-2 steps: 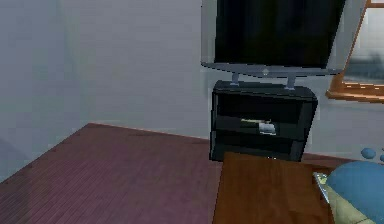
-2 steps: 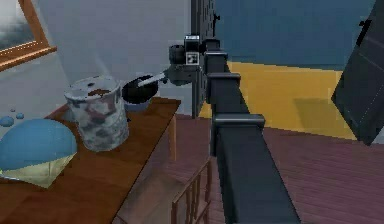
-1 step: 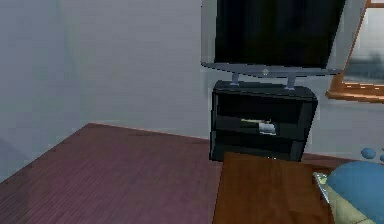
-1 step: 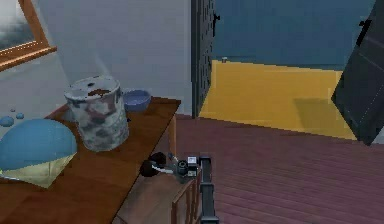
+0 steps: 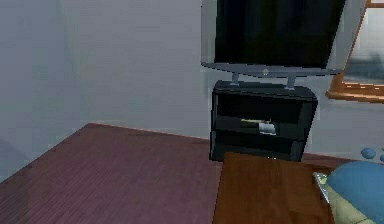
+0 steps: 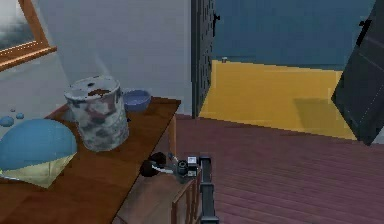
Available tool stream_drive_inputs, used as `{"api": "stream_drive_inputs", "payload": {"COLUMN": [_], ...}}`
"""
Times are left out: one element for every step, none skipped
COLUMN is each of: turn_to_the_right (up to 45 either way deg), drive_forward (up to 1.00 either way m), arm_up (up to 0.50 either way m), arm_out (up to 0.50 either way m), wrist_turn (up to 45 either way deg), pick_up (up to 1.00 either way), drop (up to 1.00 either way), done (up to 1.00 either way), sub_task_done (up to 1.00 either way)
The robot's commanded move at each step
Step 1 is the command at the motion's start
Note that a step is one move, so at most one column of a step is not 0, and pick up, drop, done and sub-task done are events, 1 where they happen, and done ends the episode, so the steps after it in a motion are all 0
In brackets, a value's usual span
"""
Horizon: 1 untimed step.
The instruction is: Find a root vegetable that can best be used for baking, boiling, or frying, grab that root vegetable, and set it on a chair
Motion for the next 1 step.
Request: {"api": "stream_drive_inputs", "payload": {"turn_to_the_right": [0.0], "drive_forward": [0.0], "arm_up": [0.0], "arm_out": [0.0], "wrist_turn": [0.0], "pick_up": [0.0], "drop": [1.0], "done": [0.0], "sub_task_done": [0.0]}}
